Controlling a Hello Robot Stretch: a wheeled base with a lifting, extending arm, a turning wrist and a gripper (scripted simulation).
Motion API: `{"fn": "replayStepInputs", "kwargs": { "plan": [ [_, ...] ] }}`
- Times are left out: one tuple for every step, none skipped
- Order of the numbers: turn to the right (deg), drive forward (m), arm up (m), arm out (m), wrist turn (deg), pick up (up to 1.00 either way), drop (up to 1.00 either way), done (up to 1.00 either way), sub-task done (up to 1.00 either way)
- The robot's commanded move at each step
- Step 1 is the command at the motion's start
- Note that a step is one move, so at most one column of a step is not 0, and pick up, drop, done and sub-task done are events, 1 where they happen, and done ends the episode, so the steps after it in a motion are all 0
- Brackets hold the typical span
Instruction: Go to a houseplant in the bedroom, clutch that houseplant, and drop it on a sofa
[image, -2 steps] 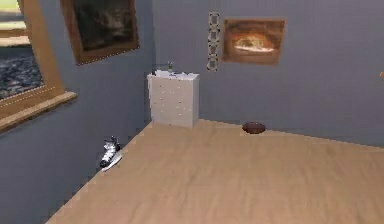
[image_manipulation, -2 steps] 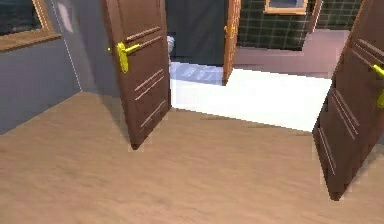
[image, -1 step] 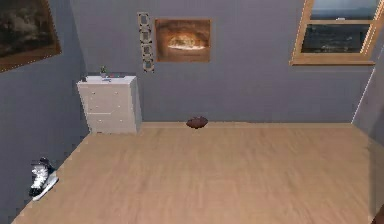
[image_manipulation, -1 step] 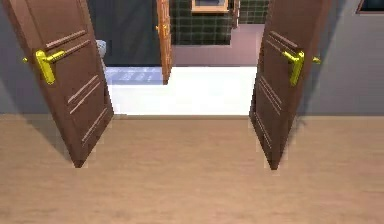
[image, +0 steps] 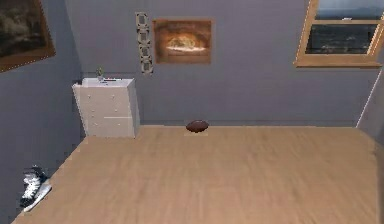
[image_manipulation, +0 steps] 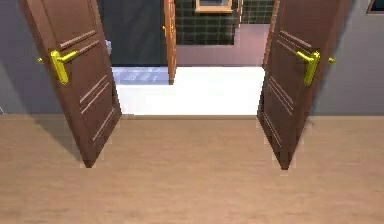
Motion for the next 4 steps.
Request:
{"fn": "replayStepInputs", "kwargs": {
  "plan": [
    [-6.0, 0.0, 0.0, 0.0, 0.0, 0.0, 0.0, 0.0, 0.0],
    [0.0, 1.0, 0.0, 0.0, 0.0, 0.0, 0.0, 0.0, 0.0],
    [-3.0, 0.0, 0.0, 0.0, 0.0, 0.0, 0.0, 0.0, 0.0],
    [0.0, 0.6, 0.0, 0.0, 0.0, 0.0, 0.0, 0.0, 0.0]
  ]
}}
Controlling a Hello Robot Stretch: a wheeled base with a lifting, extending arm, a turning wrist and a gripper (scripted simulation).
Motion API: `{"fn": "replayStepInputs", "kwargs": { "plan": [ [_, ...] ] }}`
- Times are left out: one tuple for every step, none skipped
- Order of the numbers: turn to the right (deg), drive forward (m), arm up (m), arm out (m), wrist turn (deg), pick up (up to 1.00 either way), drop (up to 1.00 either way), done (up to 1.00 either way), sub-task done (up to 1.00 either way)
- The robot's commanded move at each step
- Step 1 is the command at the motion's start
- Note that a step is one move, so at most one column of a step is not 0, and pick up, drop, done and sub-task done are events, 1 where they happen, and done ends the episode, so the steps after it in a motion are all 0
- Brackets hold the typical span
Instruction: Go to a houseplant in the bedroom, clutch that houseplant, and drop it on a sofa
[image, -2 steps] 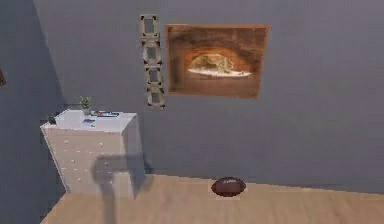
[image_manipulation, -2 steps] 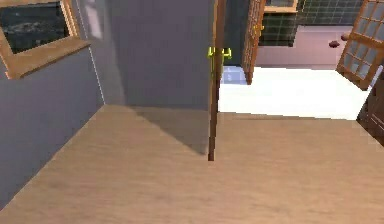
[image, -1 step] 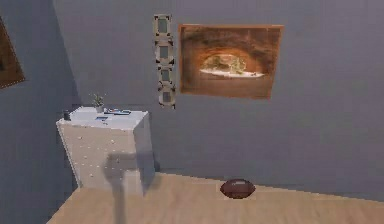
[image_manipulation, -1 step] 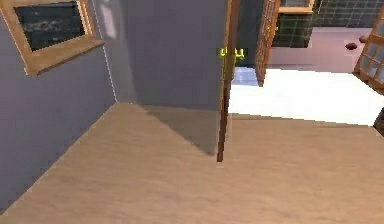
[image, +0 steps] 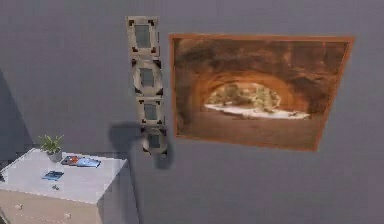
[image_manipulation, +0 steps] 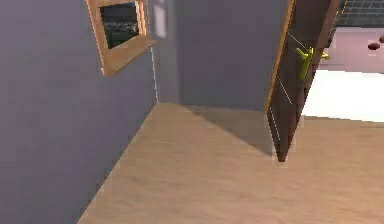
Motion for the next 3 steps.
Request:
{"fn": "replayStepInputs", "kwargs": {
  "plan": [
    [-45.0, 0.0, 0.0, 0.0, 0.0, 0.0, 0.0, 0.0, 0.0],
    [-45.0, 0.0, 0.0, 0.0, 0.0, 0.0, 0.0, 0.0, 0.0],
    [-36.0, 0.0, 0.0, 0.0, 0.0, 0.0, 0.0, 0.0, 0.0]
  ]
}}
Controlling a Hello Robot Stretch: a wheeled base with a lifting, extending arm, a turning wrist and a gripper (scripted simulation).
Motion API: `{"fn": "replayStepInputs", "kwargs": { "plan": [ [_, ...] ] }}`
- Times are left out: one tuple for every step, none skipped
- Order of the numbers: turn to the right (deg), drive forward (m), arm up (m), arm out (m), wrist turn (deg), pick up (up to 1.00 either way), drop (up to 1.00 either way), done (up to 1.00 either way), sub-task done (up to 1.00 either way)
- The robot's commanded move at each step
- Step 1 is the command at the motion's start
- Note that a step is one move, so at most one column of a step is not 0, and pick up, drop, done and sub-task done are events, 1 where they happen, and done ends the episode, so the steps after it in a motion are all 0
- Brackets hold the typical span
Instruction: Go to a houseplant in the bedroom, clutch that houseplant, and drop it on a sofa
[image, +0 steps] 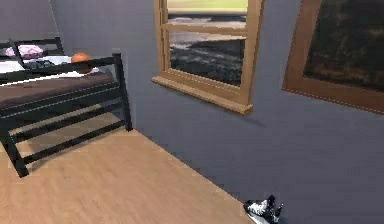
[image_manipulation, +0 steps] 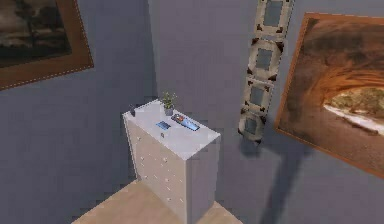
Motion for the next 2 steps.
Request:
{"fn": "replayStepInputs", "kwargs": {
  "plan": [
    [-3.0, 0.0, 0.0, 0.0, 0.0, 0.0, 0.0, 0.0, 0.0],
    [45.0, 0.0, 0.0, 0.0, 0.0, 0.0, 0.0, 0.0, 0.0]
  ]
}}
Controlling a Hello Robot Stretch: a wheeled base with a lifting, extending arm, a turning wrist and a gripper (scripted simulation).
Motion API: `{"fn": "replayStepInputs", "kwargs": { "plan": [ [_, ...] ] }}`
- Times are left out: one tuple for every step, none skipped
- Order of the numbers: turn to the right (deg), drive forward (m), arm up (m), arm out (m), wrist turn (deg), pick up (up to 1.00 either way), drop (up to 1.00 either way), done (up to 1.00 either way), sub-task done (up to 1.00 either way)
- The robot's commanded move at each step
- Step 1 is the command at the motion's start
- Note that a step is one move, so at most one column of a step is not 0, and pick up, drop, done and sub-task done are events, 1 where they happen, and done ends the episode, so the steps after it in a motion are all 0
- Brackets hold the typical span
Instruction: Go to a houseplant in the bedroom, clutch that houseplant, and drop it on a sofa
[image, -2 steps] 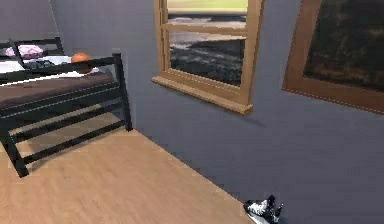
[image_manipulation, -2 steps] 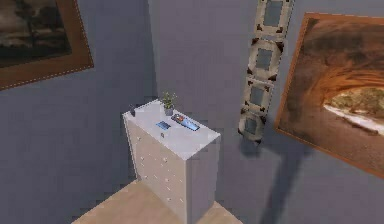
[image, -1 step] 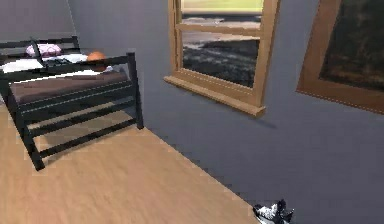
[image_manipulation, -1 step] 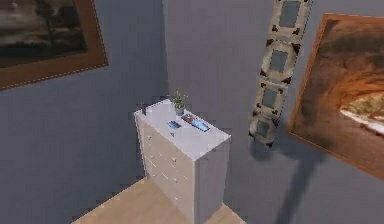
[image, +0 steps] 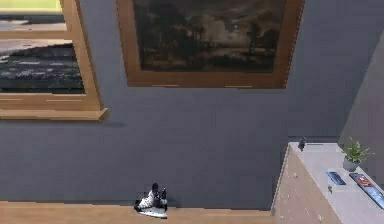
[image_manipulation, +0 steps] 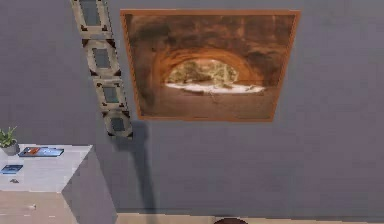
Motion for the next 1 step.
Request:
{"fn": "replayStepInputs", "kwargs": {
  "plan": [
    [18.0, 0.0, 0.0, 0.0, 0.0, 0.0, 0.0, 0.0, 0.0]
  ]
}}
